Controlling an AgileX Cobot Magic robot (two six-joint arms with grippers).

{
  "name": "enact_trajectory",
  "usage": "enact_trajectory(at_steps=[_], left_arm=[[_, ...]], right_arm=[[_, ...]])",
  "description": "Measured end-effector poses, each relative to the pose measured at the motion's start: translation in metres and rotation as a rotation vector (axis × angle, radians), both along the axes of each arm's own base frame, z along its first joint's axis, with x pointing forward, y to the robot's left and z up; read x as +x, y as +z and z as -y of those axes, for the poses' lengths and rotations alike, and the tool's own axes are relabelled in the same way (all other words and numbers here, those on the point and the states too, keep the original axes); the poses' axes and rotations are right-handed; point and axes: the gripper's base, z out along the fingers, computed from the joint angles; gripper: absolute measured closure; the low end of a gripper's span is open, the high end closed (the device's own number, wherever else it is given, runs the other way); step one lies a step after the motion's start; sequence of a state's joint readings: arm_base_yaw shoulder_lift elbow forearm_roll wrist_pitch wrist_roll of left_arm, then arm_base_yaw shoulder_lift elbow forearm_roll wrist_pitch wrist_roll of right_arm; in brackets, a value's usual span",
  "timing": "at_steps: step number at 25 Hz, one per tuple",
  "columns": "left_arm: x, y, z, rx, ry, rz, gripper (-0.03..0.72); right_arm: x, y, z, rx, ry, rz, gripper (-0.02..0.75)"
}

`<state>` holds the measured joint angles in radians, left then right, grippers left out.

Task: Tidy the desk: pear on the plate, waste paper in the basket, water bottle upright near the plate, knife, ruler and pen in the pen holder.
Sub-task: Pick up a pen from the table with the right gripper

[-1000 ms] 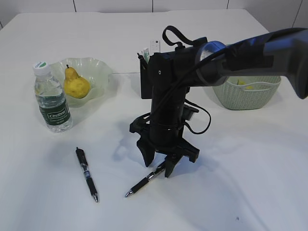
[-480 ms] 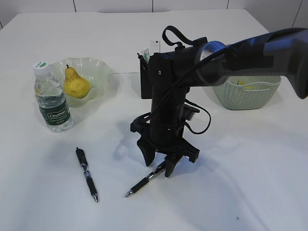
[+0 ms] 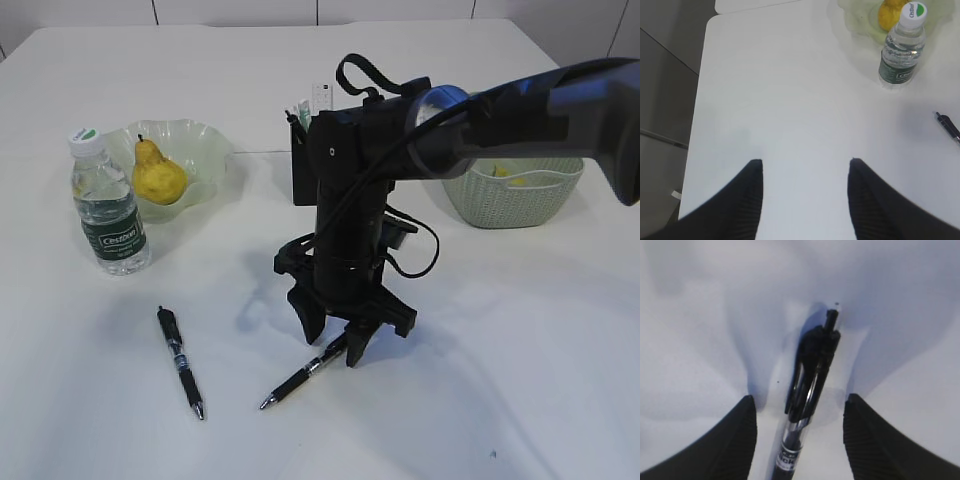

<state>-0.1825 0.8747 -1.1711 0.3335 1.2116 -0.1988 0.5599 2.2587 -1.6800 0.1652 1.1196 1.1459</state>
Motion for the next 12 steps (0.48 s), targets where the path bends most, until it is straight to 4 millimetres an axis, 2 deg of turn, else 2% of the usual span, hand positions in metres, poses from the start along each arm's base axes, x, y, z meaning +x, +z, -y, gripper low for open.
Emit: enact_trajectory(at_steps=[12], left_arm=[[0.0000,0.0000,0.0000,0.000,0.000,0.000,0.305]], right_arm=[[0.0013,-0.0004,0.0030,-0.032,0.007,0.015,0.299]])
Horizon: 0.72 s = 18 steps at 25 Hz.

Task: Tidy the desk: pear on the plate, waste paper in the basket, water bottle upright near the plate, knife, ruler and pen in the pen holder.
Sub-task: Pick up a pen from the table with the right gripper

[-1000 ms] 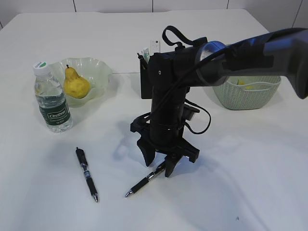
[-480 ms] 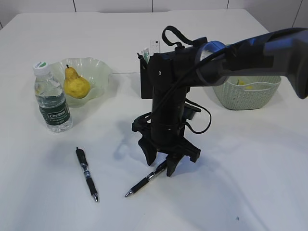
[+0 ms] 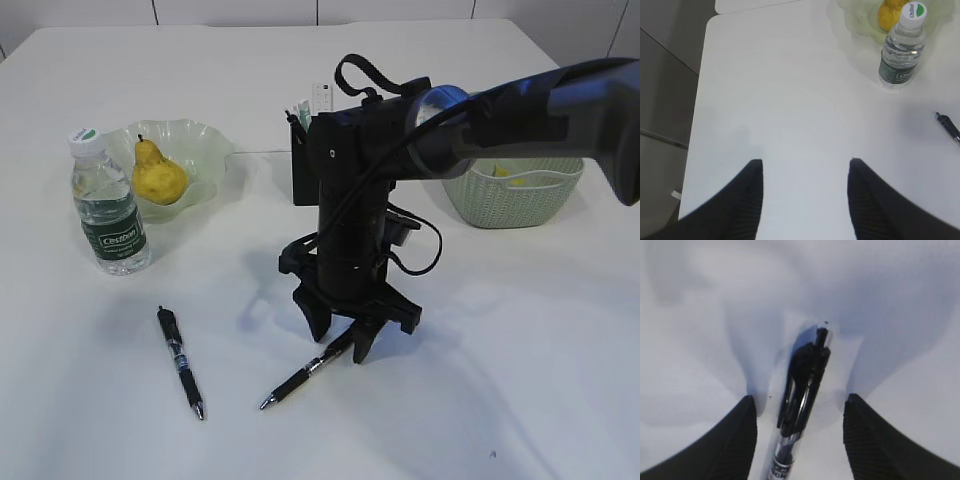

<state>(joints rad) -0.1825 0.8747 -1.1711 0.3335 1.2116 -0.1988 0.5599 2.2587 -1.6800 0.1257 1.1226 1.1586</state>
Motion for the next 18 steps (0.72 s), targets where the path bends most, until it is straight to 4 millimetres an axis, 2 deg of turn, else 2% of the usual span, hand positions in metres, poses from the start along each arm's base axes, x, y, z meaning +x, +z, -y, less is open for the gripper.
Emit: enact_trajectory(at_steps=[18], left_arm=[[0.0000,0.0000,0.0000,0.000,0.000,0.000,0.306]], right_arm=[[-0.0009,-0.0060,-0.0013,0.006,-0.014,-0.024,0.299]])
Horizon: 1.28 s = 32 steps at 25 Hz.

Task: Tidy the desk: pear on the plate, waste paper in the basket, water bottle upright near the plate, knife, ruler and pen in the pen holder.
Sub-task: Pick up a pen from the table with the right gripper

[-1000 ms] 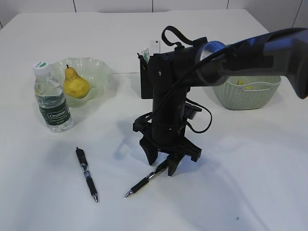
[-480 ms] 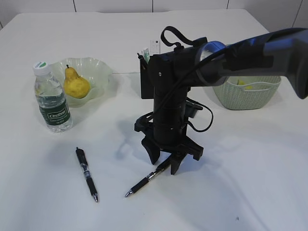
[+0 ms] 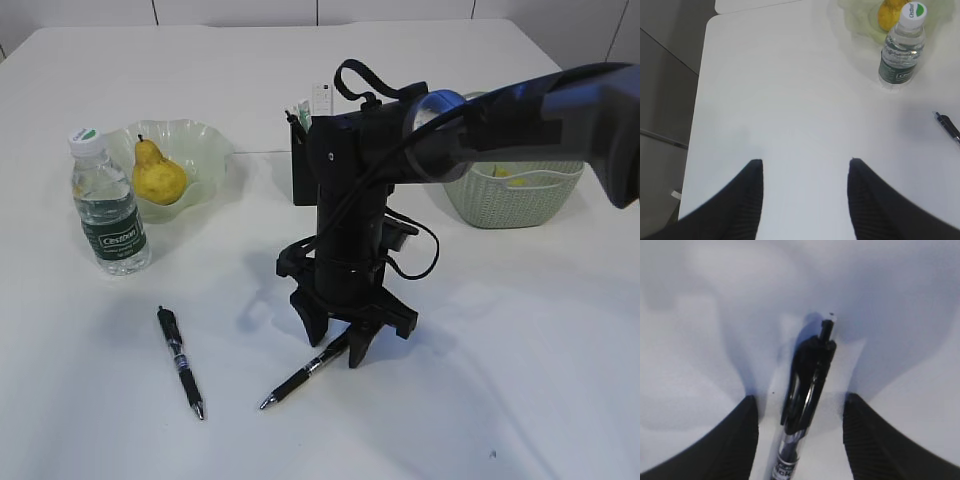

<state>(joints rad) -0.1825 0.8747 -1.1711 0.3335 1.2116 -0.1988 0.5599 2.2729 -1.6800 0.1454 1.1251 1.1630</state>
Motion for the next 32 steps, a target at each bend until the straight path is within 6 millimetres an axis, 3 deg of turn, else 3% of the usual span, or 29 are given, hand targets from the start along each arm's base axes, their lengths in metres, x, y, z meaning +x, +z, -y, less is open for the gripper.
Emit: enact_trajectory(at_steps=[3,7,9,17,25,32], left_arm=[[0.000,0.000,0.000,0.000,0.000,0.000,0.312],[0.000,0.000,0.000,0.000,0.000,0.000,0.315],[0.000,0.000,0.000,0.000,0.000,0.000,0.316],[0.000,0.000,0.000,0.000,0.000,0.000,0.330],[0.000,0.000,0.000,0.000,0.000,0.000,0.332],[0.000,0.000,0.000,0.000,0.000,0.000,0.332]], right_arm=[[0.001,-0.001,0.000,0.006,0.024,0.008,0.342],[0.002,-0.001,-0.002,0.017,0.059,0.018,0.546],[0.002,-0.001,-0.001,0.014,0.075,0.023,0.597],[0.005,-0.001,0.004,-0.011,0.411,0.069,0.612],[0.012,0.005,0.003,-0.033,0.586,0.052,0.613],[0.040,0.060,-0.014,0.018,0.741,0.266,0.614]])
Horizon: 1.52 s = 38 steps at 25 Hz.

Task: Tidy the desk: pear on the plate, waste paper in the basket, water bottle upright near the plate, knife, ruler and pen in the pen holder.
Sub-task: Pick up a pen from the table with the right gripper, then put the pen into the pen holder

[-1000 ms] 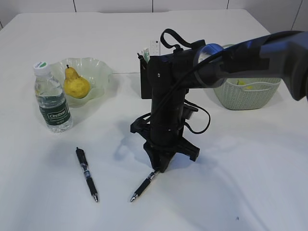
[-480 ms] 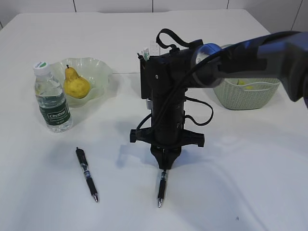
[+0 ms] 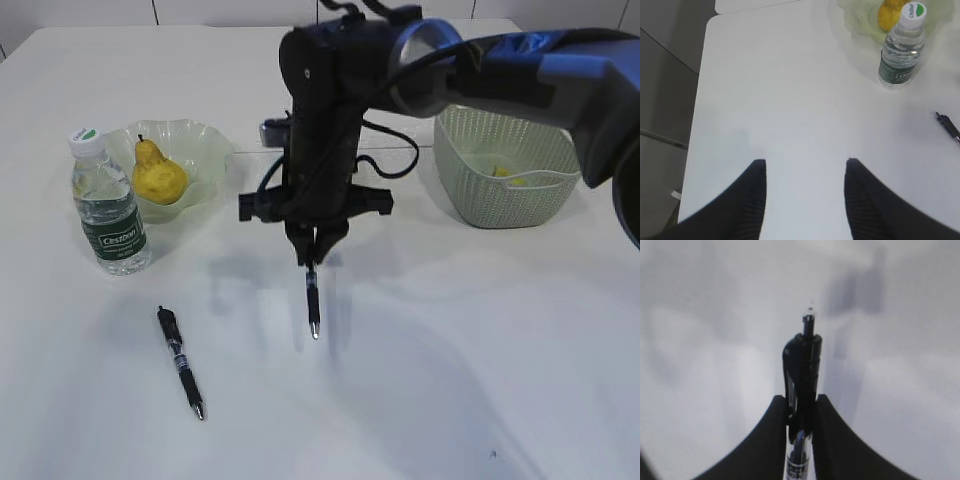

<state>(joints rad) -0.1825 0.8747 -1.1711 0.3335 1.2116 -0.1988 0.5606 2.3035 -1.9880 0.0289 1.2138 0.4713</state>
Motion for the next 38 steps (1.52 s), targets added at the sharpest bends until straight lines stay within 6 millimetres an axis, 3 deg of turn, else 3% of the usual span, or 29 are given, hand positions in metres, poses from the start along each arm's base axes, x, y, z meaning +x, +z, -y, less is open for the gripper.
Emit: enact_trajectory(at_steps=[6,11,14,19,26,38], left_arm=[[0.000,0.000,0.000,0.000,0.000,0.000,0.336],[0.000,0.000,0.000,0.000,0.000,0.000,0.336],[0.001,0.001,0.000,-0.001,-0.003,0.010,0.336],[0.005,0.004,0.003,-0.014,-0.027,0.070,0.336],[0.010,0.010,0.005,-0.022,-0.053,0.155,0.344],[0.024,0.014,0.009,-0.020,-0.083,0.227,0.351]], right_arm=[[0.018,0.068,-0.009,0.090,0.078,0.218,0.615],[0.020,0.124,0.000,0.062,0.129,0.412,0.615],[0.018,0.146,0.010,-0.007,0.153,0.495,0.615],[0.027,0.164,0.017,-0.083,0.170,0.680,0.615],[0.043,0.163,0.012,-0.097,0.208,0.896,0.615],[0.069,0.093,0.034,-0.156,0.227,0.995,0.615]])
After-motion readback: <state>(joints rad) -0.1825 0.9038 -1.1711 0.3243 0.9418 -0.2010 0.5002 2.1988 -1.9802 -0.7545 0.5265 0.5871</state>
